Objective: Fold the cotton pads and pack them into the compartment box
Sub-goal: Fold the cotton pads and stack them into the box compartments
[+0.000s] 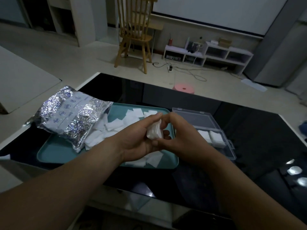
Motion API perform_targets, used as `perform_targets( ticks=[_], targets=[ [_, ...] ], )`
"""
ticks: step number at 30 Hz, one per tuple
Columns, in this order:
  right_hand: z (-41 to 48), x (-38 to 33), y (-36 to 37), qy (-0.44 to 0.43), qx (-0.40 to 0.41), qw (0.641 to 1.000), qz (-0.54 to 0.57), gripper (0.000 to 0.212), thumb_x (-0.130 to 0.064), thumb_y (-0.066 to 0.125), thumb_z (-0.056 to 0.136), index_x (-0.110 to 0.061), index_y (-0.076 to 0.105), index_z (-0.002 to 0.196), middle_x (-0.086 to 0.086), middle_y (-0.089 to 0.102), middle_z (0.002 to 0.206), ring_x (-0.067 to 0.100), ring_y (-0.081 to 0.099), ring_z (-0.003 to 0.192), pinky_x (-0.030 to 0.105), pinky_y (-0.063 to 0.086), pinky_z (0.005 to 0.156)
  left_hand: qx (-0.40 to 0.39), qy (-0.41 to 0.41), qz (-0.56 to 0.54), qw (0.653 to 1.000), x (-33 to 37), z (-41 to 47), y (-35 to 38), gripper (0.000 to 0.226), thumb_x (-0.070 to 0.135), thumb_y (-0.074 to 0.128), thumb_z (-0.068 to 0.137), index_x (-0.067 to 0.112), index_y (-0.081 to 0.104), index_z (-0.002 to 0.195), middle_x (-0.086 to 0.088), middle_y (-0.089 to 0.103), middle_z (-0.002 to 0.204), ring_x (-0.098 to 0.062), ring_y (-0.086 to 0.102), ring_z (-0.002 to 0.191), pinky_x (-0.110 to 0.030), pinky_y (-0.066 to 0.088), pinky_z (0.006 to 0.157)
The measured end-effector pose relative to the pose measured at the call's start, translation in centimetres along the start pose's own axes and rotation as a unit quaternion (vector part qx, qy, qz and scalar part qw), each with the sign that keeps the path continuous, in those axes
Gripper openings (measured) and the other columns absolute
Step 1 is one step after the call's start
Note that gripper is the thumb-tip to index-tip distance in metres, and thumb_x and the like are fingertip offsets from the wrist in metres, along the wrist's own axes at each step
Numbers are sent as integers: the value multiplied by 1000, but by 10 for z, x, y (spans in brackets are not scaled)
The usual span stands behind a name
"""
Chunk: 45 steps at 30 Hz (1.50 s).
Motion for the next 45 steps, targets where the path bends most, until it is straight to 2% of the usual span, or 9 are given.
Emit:
perform_targets(
  ticks=[3,7,12,20,25,33,37,40,45],
  targets=[
    [-7,7,-10,18,-11,1000,-2,37,-38,86,81,-30,54,98,-17,59,108,-2,54,100,12,40,75,-7,8,29,1000,-6,2,9,27,33,58,102,15,72,117,-10,59,108,-24,58,102,-44,47,104],
    [-14,19,-21,24,-4,1000,2,34,-38,85,81,-29,58,100,-15,63,113,5,57,109,30,50,93,0,9,13,1000,-10,5,19,33,31,53,105,13,79,113,-8,72,99,-23,68,93,-35,62,75],
    [-25,29,-28,21,11,1000,-9,37,-40,84,80,-29,58,103,-14,63,119,8,57,115,40,51,98,-7,14,41,999,-16,12,26,34,29,55,104,15,70,132,-10,68,115,-21,69,95,-33,62,78],
    [-34,25,-30,21,9,1000,12,36,-39,83,82,-28,56,103,-11,63,120,8,57,111,34,52,93,-44,0,21,999,-20,14,31,42,29,56,99,7,68,132,-13,64,122,-29,66,110,-41,42,99],
    [-30,24,-31,20,12,999,47,35,-35,82,84,-24,57,106,-11,63,120,6,59,110,21,51,90,-55,16,-33,998,-15,13,32,36,31,59,97,7,78,116,-12,69,106,-21,64,93,-33,60,73],
    [-29,26,-22,-8,20,999,25,34,-40,81,82,-25,57,101,-13,60,108,7,55,107,32,50,91,-24,16,21,999,-22,16,30,53,45,55,101,5,61,135,-10,61,101,-17,64,84,-26,56,68],
    [-27,24,-17,-2,0,999,43,46,-38,87,77,-21,54,103,-10,59,108,7,56,100,18,49,80,-42,8,52,998,-22,11,32,43,50,53,101,9,66,109,-12,56,94,-16,60,73,-25,54,62],
    [-25,24,-11,12,-9,998,59,44,-28,89,77,-19,52,99,-5,59,102,9,58,89,18,49,70,-39,-19,50,998,-27,11,32,49,60,58,97,14,63,114,-16,46,117,-19,56,90,-30,51,77],
    [-30,28,-11,25,-3,998,50,40,-49,81,82,-29,54,105,-13,57,119,4,53,112,23,47,89,27,-11,53,998,-29,12,41,43,56,49,101,19,66,112,0,68,75,-11,65,68,-27,55,61]
  ],
)
Point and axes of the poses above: each hand's wrist, its own z-axis towards the middle knuckle, its own y-axis out of the palm, x = y × z, the point moved 1 cm from there along z, towards the middle knuckle
